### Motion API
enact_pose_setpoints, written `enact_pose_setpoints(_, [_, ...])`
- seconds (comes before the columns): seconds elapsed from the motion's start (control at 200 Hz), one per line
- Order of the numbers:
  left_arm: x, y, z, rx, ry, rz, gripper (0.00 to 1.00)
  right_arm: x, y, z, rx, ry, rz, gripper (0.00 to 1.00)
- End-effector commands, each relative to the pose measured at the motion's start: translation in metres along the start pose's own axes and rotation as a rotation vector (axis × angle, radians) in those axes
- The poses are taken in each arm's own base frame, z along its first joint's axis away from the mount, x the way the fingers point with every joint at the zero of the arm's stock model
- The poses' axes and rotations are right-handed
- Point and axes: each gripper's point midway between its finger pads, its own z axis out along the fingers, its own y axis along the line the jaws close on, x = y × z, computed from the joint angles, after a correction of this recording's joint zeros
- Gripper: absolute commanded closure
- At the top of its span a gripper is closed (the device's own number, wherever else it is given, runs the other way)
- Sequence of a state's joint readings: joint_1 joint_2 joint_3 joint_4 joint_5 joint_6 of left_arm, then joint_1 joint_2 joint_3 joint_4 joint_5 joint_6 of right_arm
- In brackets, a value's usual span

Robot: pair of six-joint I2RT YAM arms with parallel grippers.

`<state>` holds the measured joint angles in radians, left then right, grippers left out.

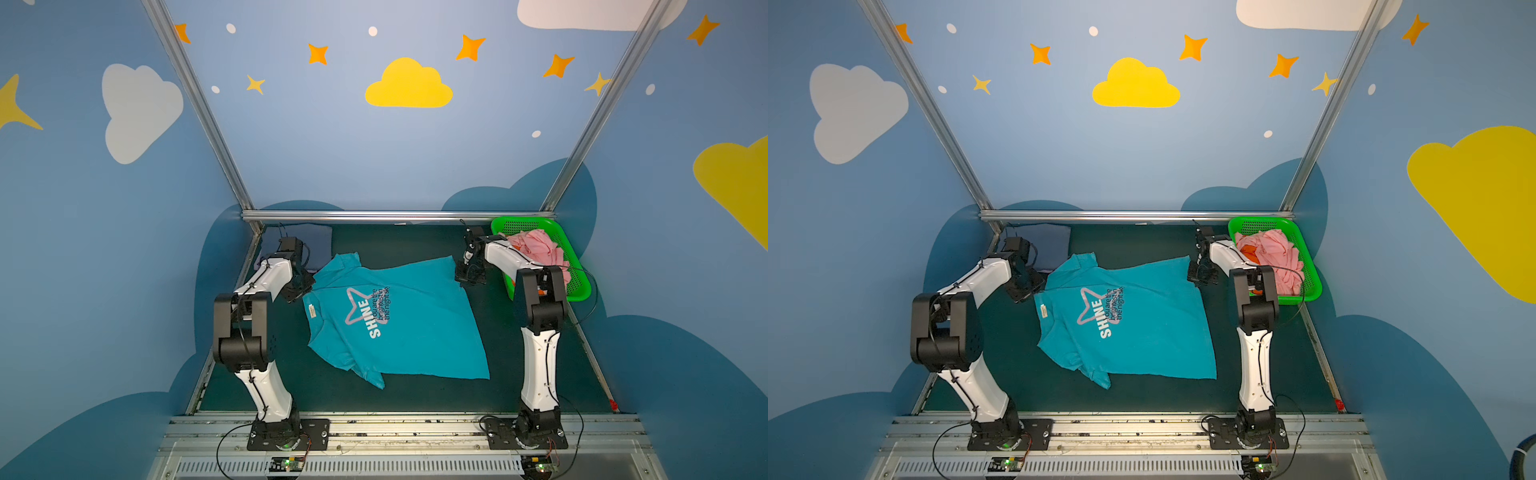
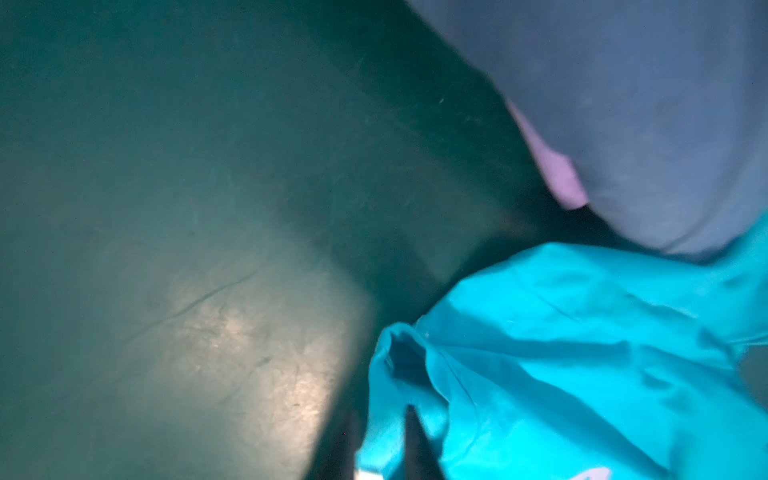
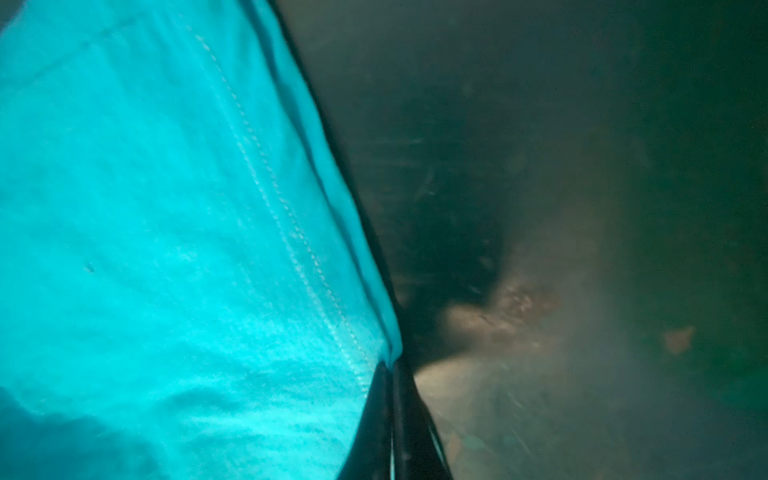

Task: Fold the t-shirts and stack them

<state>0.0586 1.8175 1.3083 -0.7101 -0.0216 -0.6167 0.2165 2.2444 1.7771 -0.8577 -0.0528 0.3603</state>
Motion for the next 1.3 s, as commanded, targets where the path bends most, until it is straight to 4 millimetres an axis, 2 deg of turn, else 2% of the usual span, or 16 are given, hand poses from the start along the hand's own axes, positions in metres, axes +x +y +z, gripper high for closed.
enact_pose_setpoints(0.0, [0.006, 0.01, -0.023, -0.057, -0.038, 0.039, 0.52, 0.002, -0.014, -0.018, 0.041, -0.018, 0.025, 1.0])
enact_pose_setpoints(0.12, [0.028, 0.01, -0.063, -0.063, -0.105, 0.123, 0.45, 0.002, -0.013, -0.028, 0.032, -0.047, 0.033, 1.0])
enact_pose_setpoints(0.185, [0.05, 0.008, -0.082, -0.034, -0.121, 0.181, 0.44, 0.003, -0.014, -0.033, 0.031, -0.061, 0.038, 1.0])
enact_pose_setpoints(0.275, [0.093, 0.008, -0.095, 0.03, -0.094, 0.251, 0.43, 0.003, -0.014, -0.037, 0.029, -0.07, 0.04, 1.0])
enact_pose_setpoints(0.401, [0.153, 0.026, -0.091, 0.058, -0.027, 0.282, 0.42, 0.004, -0.013, -0.042, 0.02, -0.077, 0.04, 1.0])
enact_pose_setpoints(0.496, [0.198, 0.042, -0.078, 0.083, 0.032, 0.276, 0.39, 0.001, -0.012, -0.047, 0.022, -0.085, 0.035, 1.0])
enact_pose_setpoints(0.571, [0.225, 0.046, -0.066, 0.136, 0.062, 0.253, 0.33, -0.002, -0.012, -0.051, 0.027, -0.086, 0.033, 1.0])
enact_pose_setpoints(0.631, [0.238, 0.049, -0.058, 0.16, 0.063, 0.235, 0.28, -0.004, -0.011, -0.052, 0.025, -0.088, 0.033, 1.0])
enact_pose_setpoints(0.761, [0.243, 0.057, -0.042, 0.155, 0.054, 0.197, 0.23, -0.003, -0.009, -0.051, 0.018, -0.074, 0.036, 1.0])
enact_pose_setpoints(0.851, [0.244, 0.053, -0.035, 0.185, 0.042, 0.172, 0.23, -0.001, -0.009, -0.049, 0.021, -0.063, 0.039, 1.0])
enact_pose_setpoints(1.056, [0.244, 0.047, -0.021, 0.208, 0.028, 0.125, 0.32, 0.003, -0.012, -0.046, 0.031, -0.052, 0.038, 1.0])
enact_pose_setpoints(1.107, [0.243, 0.048, -0.018, 0.196, 0.021, 0.122, 0.41, 0.004, -0.011, -0.046, 0.031, -0.052, 0.034, 1.0])
enact_pose_setpoints(1.182, [0.241, 0.051, -0.017, 0.165, 0.012, 0.12, 0.73, 0.003, -0.011, -0.045, 0.032, -0.051, 0.034, 1.0])
enact_pose_setpoints(1.217, [0.239, 0.056, -0.018, 0.138, 0.009, 0.109, 0.85, 0.003, -0.011, -0.045, 0.034, -0.051, 0.031, 1.0])
enact_pose_setpoints(1.272, [0.235, 0.063, -0.025, 0.099, -0.006, 0.106, 0.95, 0.004, -0.012, -0.044, 0.038, -0.05, 0.031, 1.0])
enact_pose_setpoints(1.297, [0.233, 0.068, -0.028, 0.079, -0.013, 0.108, 0.96, 0.004, -0.013, -0.043, 0.04, -0.048, 0.029, 1.0])
